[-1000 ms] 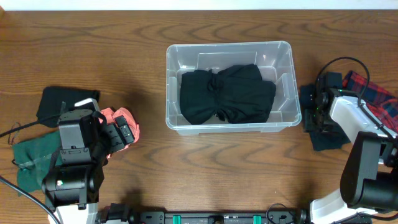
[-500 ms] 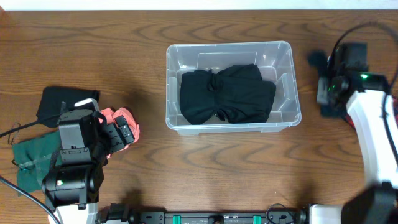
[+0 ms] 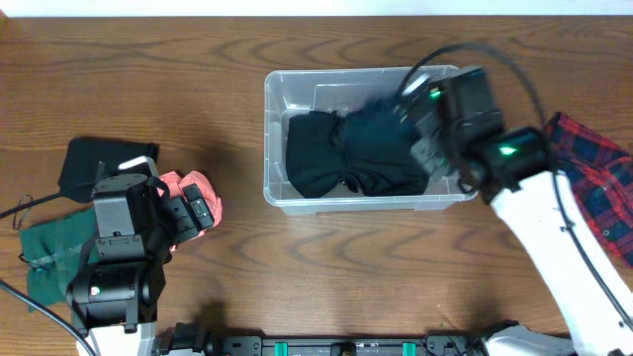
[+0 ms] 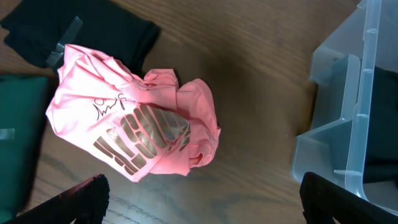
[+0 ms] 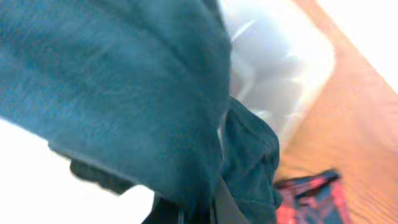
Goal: Pack container
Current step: 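Place the dark green shirt into the bin and release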
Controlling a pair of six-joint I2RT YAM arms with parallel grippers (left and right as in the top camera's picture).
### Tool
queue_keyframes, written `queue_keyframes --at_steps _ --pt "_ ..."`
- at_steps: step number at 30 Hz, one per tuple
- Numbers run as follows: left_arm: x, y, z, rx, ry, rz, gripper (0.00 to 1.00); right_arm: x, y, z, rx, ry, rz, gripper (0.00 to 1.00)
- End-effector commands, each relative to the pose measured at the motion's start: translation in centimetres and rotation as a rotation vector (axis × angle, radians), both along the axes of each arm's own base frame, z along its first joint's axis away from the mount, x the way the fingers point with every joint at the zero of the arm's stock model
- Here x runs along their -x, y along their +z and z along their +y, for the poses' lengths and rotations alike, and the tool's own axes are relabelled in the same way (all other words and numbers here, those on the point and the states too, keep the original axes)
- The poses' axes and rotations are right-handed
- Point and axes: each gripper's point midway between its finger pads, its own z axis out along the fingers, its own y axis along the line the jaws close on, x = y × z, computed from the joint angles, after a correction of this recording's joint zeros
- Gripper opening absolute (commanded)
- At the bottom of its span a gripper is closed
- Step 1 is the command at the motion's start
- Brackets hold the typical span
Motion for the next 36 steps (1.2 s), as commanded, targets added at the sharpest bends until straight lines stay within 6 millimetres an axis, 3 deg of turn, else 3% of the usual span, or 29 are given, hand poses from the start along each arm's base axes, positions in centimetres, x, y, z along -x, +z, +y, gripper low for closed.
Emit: queue_keyframes --at_steps 1,6,9,10,11,12,13,14,18,21,23,24,27,31,33,36 --pt "-0.1 0.7 0.3 -0.009 0.015 -0.015 0.98 1.5 -3.5 0.4 0.069 0.089 0.105 0.01" --pt "-0.1 0.7 0.3 -0.009 0.015 -0.015 0.98 4.0 -8.4 -0.3 0.102 0.103 0.236 0.01" --pt "-0.1 0.7 0.4 -0.009 0.015 -0.016 0.98 4.4 -9.5 -0.5 0.104 0.098 0.25 0.03" --pt "-0.1 0.7 0.4 -0.009 0.015 -0.016 0.98 4.3 -9.4 -0.4 0.1 0.092 0.246 0.26" --pt "-0.1 0.7 0.4 -0.009 0.015 -0.016 0.98 4.2 -9.4 -0.4 0.095 0.086 0.242 0.6" --pt "-0.1 0.7 0.4 -0.009 0.015 -0.016 0.98 4.1 -9.1 -0.3 0.091 0.082 0.234 0.82" --pt "-0.1 0.7 0.4 -0.009 0.015 -0.016 0.98 3.8 -8.7 -0.2 0.086 0.082 0.221 0.94" --pt "-0.1 0.7 0.4 -0.009 0.015 -0.016 0.98 3.5 -8.1 0.0 0.079 0.083 0.204 0.99" --pt "-0.1 0.7 0.4 -0.009 0.015 -0.016 0.98 0.7 -3.1 1.3 -0.01 0.038 0.056 0.99" --pt "-0.1 0.7 0.4 -0.009 0.015 -0.016 0.98 -1.0 1.3 3.7 -0.142 0.061 -0.061 0.98" --pt "-0.1 0.7 0.4 -0.009 0.015 -0.016 0.98 -1.4 2.5 5.2 -0.203 0.098 -0.098 0.7" --pt "-0.1 0.7 0.4 -0.009 0.015 -0.016 0.98 -1.5 2.6 5.6 -0.217 0.111 -0.1 0.6" --pt "-0.1 0.7 0.3 -0.009 0.015 -0.015 0.98 -1.3 0.9 5.8 -0.226 0.073 -0.044 0.36" --pt "-0.1 0.7 0.3 -0.009 0.015 -0.015 0.98 0.4 -2.8 5.8 -0.237 0.022 0.109 0.09" --pt "-0.1 0.7 0.4 -0.009 0.015 -0.015 0.98 1.7 -4.9 6.1 -0.252 0.01 0.208 0.02" --pt "-0.1 0.7 0.4 -0.009 0.015 -0.015 0.98 4.0 -8.1 6.2 -0.262 -0.007 0.348 0.01"
